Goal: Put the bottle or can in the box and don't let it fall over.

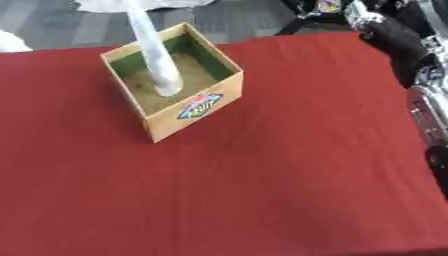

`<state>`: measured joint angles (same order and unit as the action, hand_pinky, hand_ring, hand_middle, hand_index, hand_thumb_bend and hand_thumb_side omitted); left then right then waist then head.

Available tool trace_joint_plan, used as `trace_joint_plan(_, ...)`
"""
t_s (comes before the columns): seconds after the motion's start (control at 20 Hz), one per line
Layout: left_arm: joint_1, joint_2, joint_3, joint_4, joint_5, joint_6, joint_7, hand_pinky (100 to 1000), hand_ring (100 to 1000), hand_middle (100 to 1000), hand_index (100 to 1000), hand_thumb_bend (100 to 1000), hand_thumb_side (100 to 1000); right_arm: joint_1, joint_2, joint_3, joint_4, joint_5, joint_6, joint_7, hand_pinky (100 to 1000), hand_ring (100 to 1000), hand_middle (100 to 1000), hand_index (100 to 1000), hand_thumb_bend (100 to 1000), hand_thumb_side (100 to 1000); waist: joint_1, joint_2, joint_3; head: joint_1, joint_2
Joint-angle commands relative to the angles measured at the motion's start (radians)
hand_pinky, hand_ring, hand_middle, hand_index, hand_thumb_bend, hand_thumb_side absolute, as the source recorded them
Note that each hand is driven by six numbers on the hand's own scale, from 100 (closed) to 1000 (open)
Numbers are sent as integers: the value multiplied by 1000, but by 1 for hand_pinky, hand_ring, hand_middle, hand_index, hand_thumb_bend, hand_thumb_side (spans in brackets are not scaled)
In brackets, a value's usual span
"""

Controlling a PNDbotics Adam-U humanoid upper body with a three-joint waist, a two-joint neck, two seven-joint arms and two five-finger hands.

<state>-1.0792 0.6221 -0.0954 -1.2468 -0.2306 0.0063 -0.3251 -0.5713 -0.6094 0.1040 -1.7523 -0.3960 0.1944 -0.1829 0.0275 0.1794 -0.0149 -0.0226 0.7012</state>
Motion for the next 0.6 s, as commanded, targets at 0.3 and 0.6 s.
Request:
trace_joint_plan(0.3, 186, 112, 91, -246, 147, -12, 145, 629, 690, 719, 699, 100, 360, 17, -43, -40, -11, -7, -12, -27, 806, 795, 757, 851, 179, 275, -22, -39, 34, -40, 7)
trace_joint_plan(0.6, 349, 116, 156, -409, 247, 68, 246, 610, 685, 719, 692, 100, 391, 27, -43, -53, -15, -13, -18, -41, 805, 796, 758, 851, 177, 272, -37, -52, 54, -65, 10)
